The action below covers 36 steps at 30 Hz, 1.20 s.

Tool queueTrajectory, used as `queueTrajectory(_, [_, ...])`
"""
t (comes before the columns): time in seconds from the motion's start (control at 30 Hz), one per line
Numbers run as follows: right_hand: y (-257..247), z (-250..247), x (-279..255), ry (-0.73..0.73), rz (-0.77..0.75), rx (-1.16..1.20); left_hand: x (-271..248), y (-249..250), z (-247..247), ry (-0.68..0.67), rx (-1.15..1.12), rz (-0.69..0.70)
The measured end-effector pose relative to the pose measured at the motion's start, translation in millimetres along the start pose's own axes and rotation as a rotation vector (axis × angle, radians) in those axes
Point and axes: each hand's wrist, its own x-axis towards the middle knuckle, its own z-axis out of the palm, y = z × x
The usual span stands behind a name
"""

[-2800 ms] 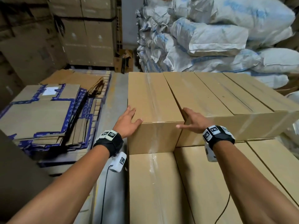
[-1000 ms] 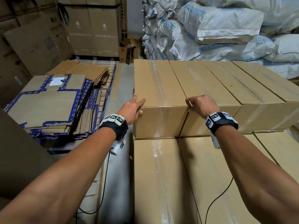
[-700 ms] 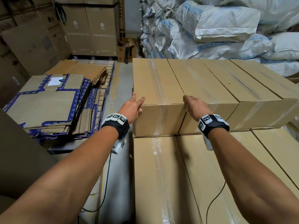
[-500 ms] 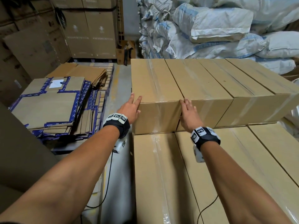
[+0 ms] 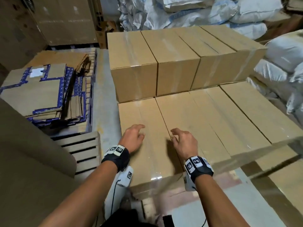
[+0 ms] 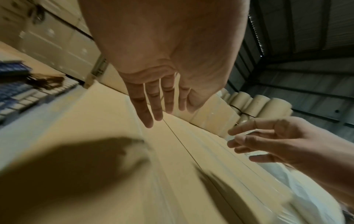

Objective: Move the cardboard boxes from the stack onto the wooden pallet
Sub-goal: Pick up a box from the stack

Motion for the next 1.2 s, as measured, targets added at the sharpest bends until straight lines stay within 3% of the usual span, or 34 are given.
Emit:
queueTrajectory(0.17, [28,-3,-113,0.083,0.114,0.104,-66,40,66,-0.185,-0.125,0.103])
queueTrajectory(0.27, [43,6,-183,0.118,0.264,0.150,-107,63,98,-0.252,-0.155,0.222])
queueTrajectory(0.37, [51,20,-257,0.068,0.436,0.120,-154,79,132,-0.375,-0.120,0.311])
queueTrajectory(0.53, [54,39,-393,-0.065,0.687,0.110,-235,77,189,-0.640,-0.036,0.329])
queueTrajectory(0.77, [66,30,-573,-0.045,1.011,0.130,-341,103,249,-0.899,0.062,0.446])
queueTrajectory(0.93, [83,19,-659,0.044,1.142,0.168,-377,149,281,-0.952,0.102,0.540])
queueTrajectory(1.2, [153,-14,-762,0.080,1.226,0.238,-431,229,349,-0.973,0.181,0.553])
